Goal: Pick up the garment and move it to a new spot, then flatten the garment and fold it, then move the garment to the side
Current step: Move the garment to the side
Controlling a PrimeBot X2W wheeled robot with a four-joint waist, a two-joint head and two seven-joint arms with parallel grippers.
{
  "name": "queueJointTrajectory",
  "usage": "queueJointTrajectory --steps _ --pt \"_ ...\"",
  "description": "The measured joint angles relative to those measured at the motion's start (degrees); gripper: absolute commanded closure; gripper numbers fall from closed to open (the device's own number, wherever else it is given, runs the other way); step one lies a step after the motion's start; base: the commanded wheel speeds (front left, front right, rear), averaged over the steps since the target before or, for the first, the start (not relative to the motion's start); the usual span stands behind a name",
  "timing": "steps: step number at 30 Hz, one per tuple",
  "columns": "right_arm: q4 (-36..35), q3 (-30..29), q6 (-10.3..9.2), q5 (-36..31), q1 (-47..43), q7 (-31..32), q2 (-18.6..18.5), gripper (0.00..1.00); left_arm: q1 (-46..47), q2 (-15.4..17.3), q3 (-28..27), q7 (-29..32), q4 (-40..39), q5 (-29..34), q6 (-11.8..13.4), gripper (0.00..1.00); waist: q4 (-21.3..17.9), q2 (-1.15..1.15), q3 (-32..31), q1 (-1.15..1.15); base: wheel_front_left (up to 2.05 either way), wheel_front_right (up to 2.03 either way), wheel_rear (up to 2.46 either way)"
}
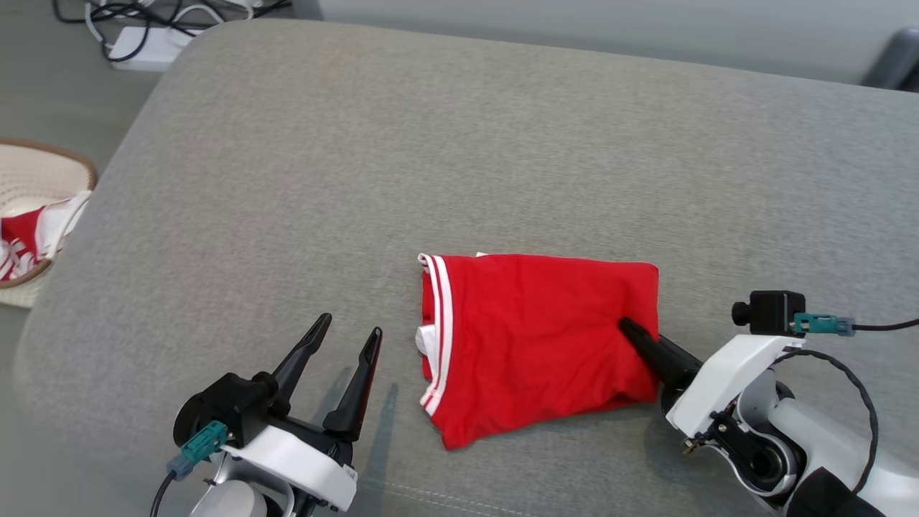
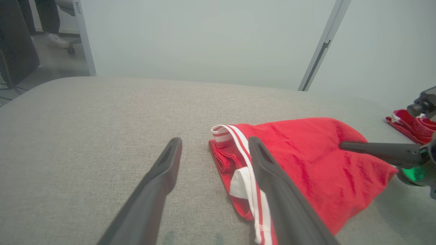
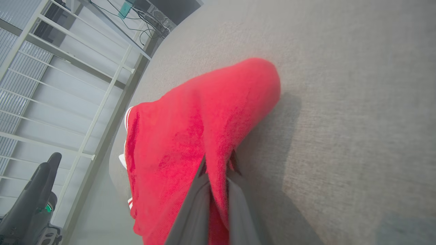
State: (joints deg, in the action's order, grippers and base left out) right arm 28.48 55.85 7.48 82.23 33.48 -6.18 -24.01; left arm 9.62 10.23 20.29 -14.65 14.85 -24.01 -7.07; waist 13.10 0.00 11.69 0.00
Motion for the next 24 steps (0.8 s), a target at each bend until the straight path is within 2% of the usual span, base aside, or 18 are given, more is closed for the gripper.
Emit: queueJointTrajectory --steps 12,24 --pt "-0.54 0.12 0.0 0.54 -1.46 -1.54 -1.14 1.0 0.01 1.0 1.13 0.0 -0.33 0.02 0.0 0.0 -9.72 0.0 -1.14 0.0 0.0 0.0 0.0" --pt "-1.19 0.42 0.0 1.01 -2.57 -3.25 -1.45 1.0 0.01 1.71 1.21 0.0 -0.6 0.36 0.0 0.0 -23.47 0.0 -2.09 0.0 0.0 0.0 0.0"
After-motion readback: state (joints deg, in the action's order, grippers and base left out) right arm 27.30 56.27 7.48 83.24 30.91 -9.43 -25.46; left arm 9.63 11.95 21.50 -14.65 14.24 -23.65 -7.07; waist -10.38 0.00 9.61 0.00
